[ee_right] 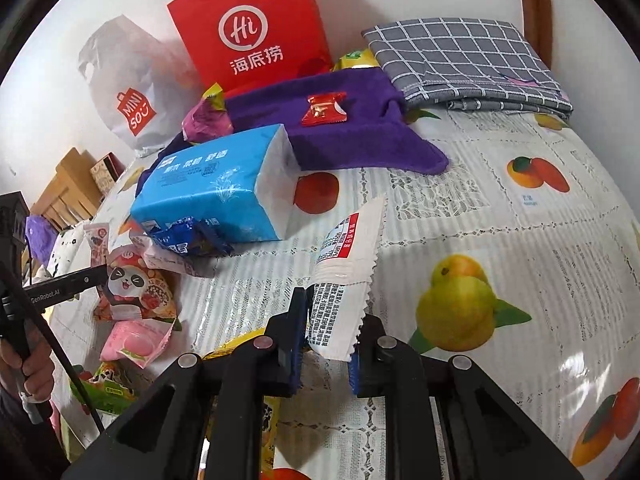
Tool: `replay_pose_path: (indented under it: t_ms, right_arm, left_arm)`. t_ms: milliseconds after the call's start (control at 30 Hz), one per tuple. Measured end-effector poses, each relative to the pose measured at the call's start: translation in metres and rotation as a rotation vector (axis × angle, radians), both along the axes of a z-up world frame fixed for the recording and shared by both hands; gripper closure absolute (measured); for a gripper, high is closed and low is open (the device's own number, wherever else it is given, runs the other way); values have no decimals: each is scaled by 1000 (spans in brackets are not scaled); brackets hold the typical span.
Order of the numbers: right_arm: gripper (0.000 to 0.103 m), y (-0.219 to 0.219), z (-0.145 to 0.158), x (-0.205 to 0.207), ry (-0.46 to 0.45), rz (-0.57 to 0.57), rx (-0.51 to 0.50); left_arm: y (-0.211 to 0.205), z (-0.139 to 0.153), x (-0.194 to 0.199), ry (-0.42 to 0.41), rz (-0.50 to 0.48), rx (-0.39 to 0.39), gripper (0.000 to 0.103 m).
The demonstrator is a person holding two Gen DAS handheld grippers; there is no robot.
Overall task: Organize snacks
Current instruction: 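Grasp and lift the white packet with the right gripper while the left grasps the stick wrapper, then carry the white packet in the right gripper while the left carries the stick wrapper to the towel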
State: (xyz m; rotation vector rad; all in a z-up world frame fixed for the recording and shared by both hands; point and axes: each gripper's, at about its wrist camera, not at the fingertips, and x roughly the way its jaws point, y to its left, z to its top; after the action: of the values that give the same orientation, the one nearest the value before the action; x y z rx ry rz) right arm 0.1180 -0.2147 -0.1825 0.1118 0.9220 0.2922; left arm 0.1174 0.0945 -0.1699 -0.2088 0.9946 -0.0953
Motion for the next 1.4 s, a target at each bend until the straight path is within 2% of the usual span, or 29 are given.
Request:
replay_pose_path:
  t_ms: [267, 700, 1100, 1400]
  right_arm:
    - [85, -1, 11, -4, -30, -8, 5]
    - [85, 13, 50, -12, -96, 26, 9]
    - [85, 35, 73, 4, -106, 58, 2]
    - [85, 49, 80, 20, -102, 77, -6]
  left_arm:
    - [2, 14, -8, -40, -6, -12, 78]
    - [-14, 45, -16, -101, -50, -24, 78]
    - [-30, 71, 1, -153, -88, -7, 78]
    - [-38, 80, 20, -144, -105, 15, 78]
